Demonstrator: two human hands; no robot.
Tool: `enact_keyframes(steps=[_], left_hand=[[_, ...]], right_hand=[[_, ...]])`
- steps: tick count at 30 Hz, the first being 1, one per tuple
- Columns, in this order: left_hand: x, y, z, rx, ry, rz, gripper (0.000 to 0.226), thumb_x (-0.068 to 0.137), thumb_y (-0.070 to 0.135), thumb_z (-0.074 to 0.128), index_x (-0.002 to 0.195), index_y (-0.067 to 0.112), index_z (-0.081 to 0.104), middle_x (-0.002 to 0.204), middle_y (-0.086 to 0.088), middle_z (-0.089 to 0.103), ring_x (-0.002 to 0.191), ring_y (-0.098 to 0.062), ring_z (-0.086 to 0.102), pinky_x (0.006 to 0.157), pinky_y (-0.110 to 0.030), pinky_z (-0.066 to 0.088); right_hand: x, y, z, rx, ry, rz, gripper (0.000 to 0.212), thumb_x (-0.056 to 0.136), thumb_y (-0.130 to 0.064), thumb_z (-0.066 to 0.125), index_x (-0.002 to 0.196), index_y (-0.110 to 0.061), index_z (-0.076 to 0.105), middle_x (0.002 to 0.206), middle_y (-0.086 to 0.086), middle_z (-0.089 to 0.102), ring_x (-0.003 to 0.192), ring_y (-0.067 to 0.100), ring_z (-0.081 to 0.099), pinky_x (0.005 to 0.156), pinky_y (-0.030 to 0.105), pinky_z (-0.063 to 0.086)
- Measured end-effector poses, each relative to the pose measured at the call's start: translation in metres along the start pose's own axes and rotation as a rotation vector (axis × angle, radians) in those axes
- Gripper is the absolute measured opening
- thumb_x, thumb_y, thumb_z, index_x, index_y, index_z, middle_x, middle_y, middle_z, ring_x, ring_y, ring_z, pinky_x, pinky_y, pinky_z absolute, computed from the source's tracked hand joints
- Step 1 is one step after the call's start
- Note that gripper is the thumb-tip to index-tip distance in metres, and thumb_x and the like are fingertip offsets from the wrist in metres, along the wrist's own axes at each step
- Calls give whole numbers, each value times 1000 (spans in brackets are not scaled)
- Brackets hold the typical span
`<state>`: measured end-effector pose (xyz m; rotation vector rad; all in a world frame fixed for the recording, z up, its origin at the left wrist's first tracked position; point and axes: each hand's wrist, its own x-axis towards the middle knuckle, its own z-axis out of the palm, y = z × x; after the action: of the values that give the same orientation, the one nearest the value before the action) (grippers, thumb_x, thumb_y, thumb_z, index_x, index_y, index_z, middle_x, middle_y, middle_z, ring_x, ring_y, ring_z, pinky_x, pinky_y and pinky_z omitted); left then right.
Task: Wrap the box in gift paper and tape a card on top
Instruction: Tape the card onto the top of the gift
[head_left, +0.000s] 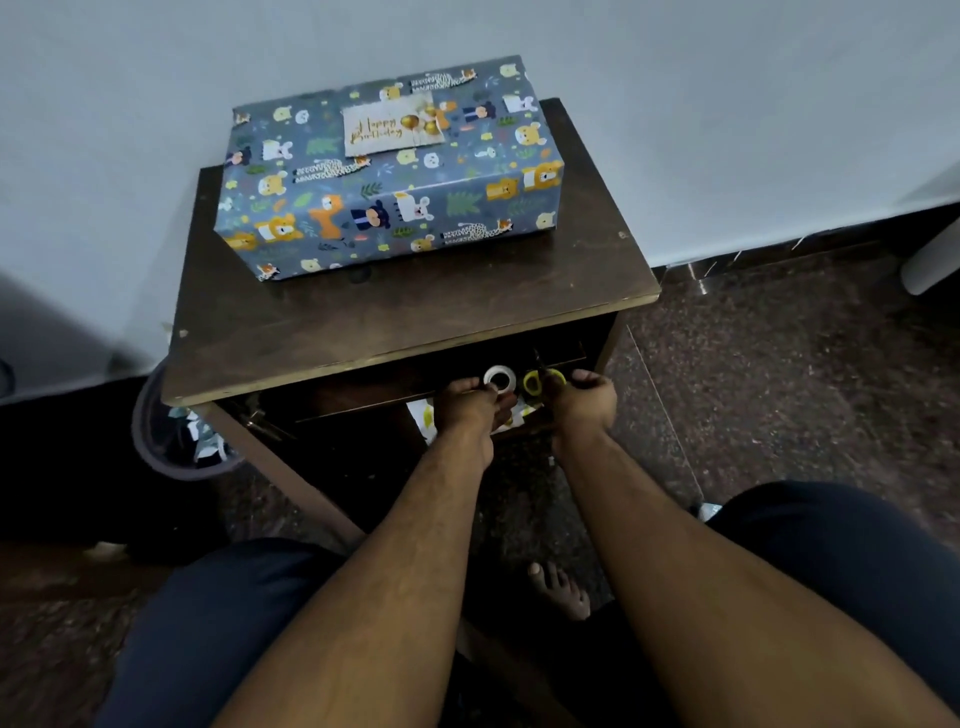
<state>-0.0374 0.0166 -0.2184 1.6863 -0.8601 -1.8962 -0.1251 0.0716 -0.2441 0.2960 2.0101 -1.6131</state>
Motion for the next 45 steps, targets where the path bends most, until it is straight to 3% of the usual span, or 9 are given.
enact_keyframes(steps=[5,12,18,29,32,35,37,40,45], left_hand=[[14,-4,1,-61,2,-6,38,104,-2,50,141,4,44,129,-27,63,45,-8,66,41,-21,51],[15,-10,-2,-51,11,4,32,100,0,58,132,2,58,120,-24,69,68,-19,69,48,-25,55],[12,-7,-3,-68,13,16,32,100,-1,56,132,0,59,122,-26,68,66,-19,72,46,-23,55],[10,-9,-3,-18,60,16,29,98,0,61,127,3,63,121,-23,69,97,-34,73,46,-24,52],[6,-8,-3,-9,75,34,21,98,-1,61,118,5,62,119,-21,69,104,-38,71,52,-28,52],[0,-3,-3,6,74,73,16,97,-1,62,102,14,61,117,-19,69,103,-37,70,58,-31,53],[-2,-1,-3,17,87,100,16,97,0,64,97,16,62,111,-17,71,93,-31,69,66,-32,56],[-7,0,-3,21,74,119,14,96,1,67,103,13,66,104,-13,70,83,-22,68,64,-29,56],[-15,4,1,81,-1,149,34,96,12,70,129,10,61,125,-7,65,116,-25,64,88,-32,53]], right_hand=[[15,0,17,138,-3,53,24,84,-2,78,87,-15,58,94,12,69,82,24,68,74,36,59],[10,4,27,21,-156,-12,11,91,4,69,95,-5,68,95,8,69,88,18,63,76,27,56],[11,-4,30,95,-134,-14,23,89,6,69,83,-16,63,89,6,71,89,22,69,87,42,61],[9,-15,25,-98,-54,-95,24,89,4,64,87,-20,70,103,2,74,99,18,69,86,29,58],[-4,-18,13,-189,18,-205,15,93,-6,62,97,-16,74,102,-1,73,97,15,66,76,22,49],[-17,-7,9,-196,-196,-194,10,91,-16,71,81,-16,71,91,5,75,91,21,70,86,43,58],[-26,-3,5,-306,-320,-211,16,92,-27,73,87,-12,75,89,4,76,87,19,70,82,38,57],[-33,-9,-4,-411,-314,-273,19,93,-32,72,98,-14,78,94,2,77,87,14,69,74,22,46],[-27,-24,-2,-354,-207,-210,14,91,-28,74,81,-19,72,90,5,75,85,19,71,75,27,53]])
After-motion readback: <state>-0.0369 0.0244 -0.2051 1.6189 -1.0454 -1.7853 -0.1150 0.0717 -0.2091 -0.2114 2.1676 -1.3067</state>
